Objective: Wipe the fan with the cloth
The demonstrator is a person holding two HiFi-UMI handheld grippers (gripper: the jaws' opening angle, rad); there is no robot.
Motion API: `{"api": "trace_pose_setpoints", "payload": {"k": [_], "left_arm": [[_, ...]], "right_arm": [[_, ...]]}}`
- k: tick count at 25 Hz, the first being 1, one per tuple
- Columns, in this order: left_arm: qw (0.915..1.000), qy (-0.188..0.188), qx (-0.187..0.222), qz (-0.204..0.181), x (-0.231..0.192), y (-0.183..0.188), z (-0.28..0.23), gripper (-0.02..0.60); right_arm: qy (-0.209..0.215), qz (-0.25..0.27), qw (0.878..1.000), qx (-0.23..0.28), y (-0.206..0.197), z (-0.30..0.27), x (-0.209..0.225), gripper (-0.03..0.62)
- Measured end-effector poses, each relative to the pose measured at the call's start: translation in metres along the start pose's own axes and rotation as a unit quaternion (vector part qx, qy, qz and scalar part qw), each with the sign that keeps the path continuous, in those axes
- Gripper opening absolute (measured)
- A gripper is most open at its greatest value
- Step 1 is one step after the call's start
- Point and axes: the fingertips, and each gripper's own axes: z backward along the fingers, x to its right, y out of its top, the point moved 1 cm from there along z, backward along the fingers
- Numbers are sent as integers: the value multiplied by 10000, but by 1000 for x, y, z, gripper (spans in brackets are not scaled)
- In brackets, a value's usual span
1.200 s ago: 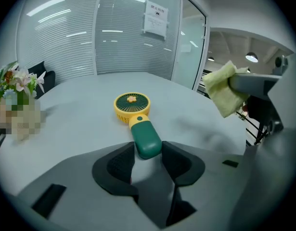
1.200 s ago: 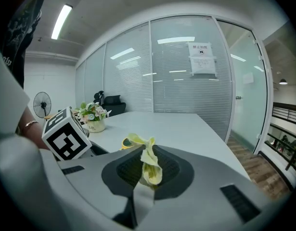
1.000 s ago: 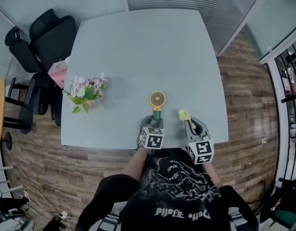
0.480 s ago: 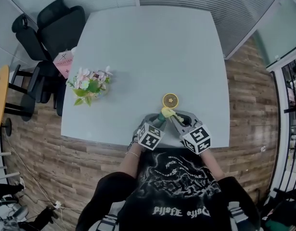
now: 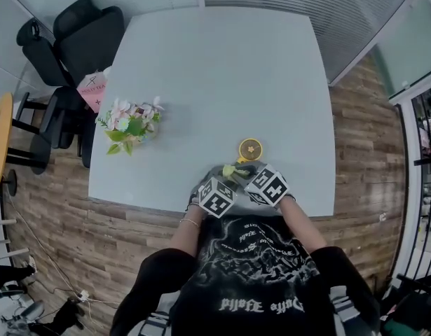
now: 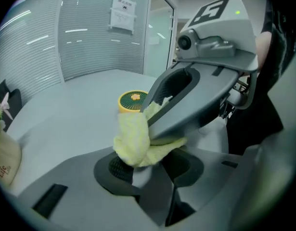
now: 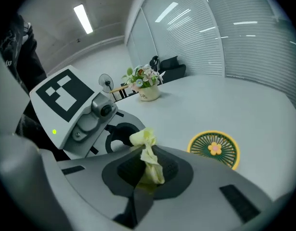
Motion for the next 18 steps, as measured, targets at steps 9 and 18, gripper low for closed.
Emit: {"api": "trace_pose_setpoints", "payload": {"k": [9,18], "left_arm": [[9998,-151,-8,139,-5,1,-1,176],[9999,-129,2,-29,-6,0,-1,175]], "right_arm": [[-925,733,9930,66,8,2,17,35],[-1446,683,9871,107,17,8,45,35]]}}
